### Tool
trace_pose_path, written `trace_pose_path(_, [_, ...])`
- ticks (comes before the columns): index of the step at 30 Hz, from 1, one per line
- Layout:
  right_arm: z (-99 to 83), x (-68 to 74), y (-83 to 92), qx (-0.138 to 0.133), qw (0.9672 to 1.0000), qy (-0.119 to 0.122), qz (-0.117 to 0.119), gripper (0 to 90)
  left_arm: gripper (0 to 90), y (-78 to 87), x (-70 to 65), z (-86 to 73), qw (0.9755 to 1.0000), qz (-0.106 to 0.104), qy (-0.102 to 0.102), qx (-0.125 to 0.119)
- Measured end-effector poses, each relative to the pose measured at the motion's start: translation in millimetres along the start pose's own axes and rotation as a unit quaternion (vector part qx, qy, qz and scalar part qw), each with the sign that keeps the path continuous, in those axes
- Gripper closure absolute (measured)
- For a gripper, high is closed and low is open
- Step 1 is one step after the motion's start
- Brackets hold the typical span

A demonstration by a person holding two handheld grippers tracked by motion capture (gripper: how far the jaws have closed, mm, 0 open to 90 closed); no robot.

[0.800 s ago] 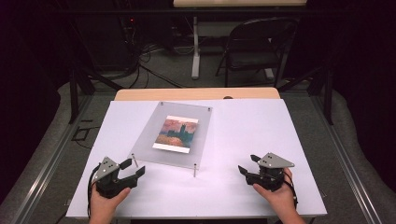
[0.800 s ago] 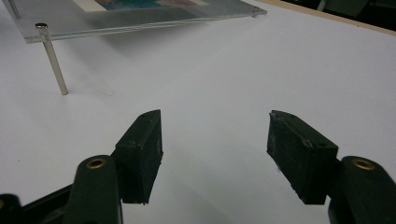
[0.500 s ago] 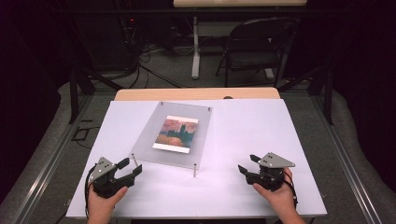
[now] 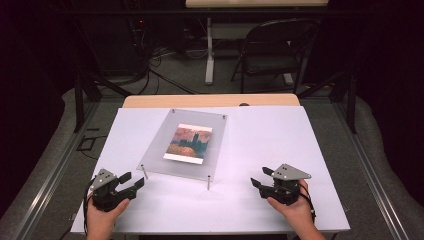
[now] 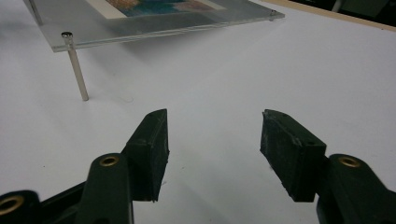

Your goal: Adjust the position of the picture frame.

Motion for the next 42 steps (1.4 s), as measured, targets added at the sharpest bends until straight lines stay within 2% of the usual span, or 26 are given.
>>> trace_pose_path(4, [0.6,-0.7,2.0,-0.004,1.0,-0.004,-0.001,46.1,46.9,-8.3,4.7,1.4,0.9997,0.001,0.001,0.024])
trace_pose_path(5, [0.1,-1.5,2.5,-0.005,0.9999,-0.01,0.009,48.1,50.9,-10.3,5.4,2.2,0.9995,0.001,-0.002,0.031])
trace_pose_path(7, [-0.3,-1.7,2.5,-0.004,0.9999,-0.01,0.009,48.8,51.6,-13.2,5.9,3.7,0.9992,0.003,-0.005,0.039])
trace_pose_path(9, [-0.5,-1.2,1.8,0.0,0.9998,-0.012,0.013,50.8,55.9,-17.3,6.9,6.0,0.9989,0.004,-0.009,0.047])
trace_pose_path(10, [0.2,0.8,0.8,-0.001,0.9998,-0.01,0.019,51.8,58.4,-21.2,8.7,7.6,0.9984,0.011,-0.016,0.053])
trace_pose_path(18, [2.3,7.7,-2.9,0.008,0.9996,0.0,0.027,54.4,66.8,-34.0,13.0,16.8,0.9977,0.012,-0.024,0.063])
trace_pose_path(21, [2.3,8.2,-4.4,0.009,0.9995,0.0,0.03,54.7,69.6,-42.0,12.4,18.7,0.9972,0.011,-0.02,0.072])
trace_pose_path(23, [2.4,8.2,-4.7,0.009,0.9995,-0.001,0.031,54.7,70.4,-43.2,12.8,19.3,0.9971,0.013,-0.023,0.071])
trace_pose_path(24, [2.7,8.7,-5.6,0.009,0.9994,-0.003,0.034,55.0,72.5,-45.2,13.4,20.4,0.9974,0.013,-0.018,0.068])
trace_pose_path(30, [5.7,12.7,-9.2,0.009,0.9992,0.002,0.039,54.9,77.1,-49.0,15.0,19.2,0.9965,0.01,-0.015,0.081])
trace_pose_path(36, [9.2,19.6,-16.8,0.014,0.9987,0.007,0.049,54.7,83.9,-51.1,13.2,18.8,0.9965,0.009,-0.018,0.082])
trace_pose_path(42, [11.4,26.9,-25.3,0.022,0.9978,0.008,0.063,54.8,84.5,-51.3,13.8,19.2,0.9964,0.003,-0.019,0.083])
Point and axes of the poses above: each handheld gripper's, and its own axes: y roughly backward along the jaws, z roughly out of its top, x roughly to its left, the point moved 4 cm from there along -y, roughly forward along the jaws, and after that the axes turned 11 degrees about x, right-handed, at the moved point
